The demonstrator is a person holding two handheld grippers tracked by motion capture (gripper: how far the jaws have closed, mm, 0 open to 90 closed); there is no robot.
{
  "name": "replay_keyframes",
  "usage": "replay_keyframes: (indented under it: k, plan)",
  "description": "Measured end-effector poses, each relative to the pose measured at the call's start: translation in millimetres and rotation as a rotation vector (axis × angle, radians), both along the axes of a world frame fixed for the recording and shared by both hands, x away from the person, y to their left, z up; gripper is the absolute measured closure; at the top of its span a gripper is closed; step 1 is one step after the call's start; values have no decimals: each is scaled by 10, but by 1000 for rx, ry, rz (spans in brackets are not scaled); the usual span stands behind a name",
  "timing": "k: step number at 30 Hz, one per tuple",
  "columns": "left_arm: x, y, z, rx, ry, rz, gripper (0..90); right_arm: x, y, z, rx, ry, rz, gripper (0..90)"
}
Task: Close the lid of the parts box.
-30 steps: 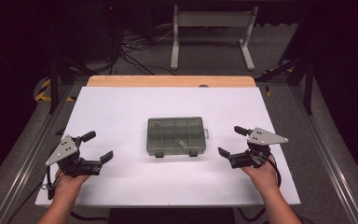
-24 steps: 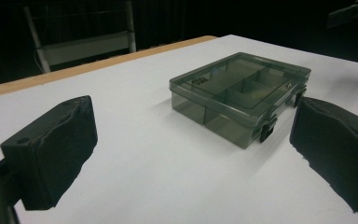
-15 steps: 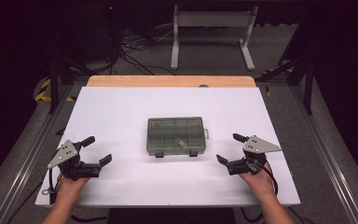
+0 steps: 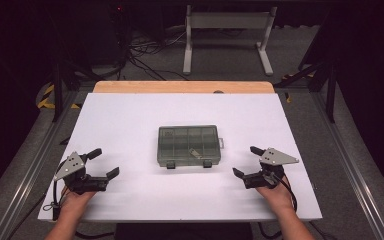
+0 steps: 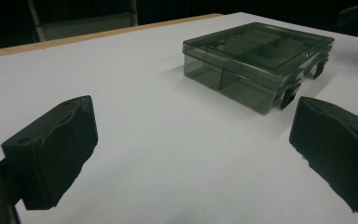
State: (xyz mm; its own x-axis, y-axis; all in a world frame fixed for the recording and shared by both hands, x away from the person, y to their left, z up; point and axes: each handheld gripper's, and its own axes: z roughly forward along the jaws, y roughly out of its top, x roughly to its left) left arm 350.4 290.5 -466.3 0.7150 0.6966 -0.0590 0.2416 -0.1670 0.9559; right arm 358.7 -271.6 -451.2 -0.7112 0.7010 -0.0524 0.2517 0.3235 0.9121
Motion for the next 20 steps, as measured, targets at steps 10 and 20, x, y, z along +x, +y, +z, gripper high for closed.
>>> replay_keyframes:
  k: [10, 20]
  plan:
    - [-9, 23, 10, -16, 4, 29, 16, 13, -24, -18, 14, 11, -30, 7]
    - [-20, 25, 18, -17, -5, 45, 16, 10, -31, -14, 22, 6, -46, 7]
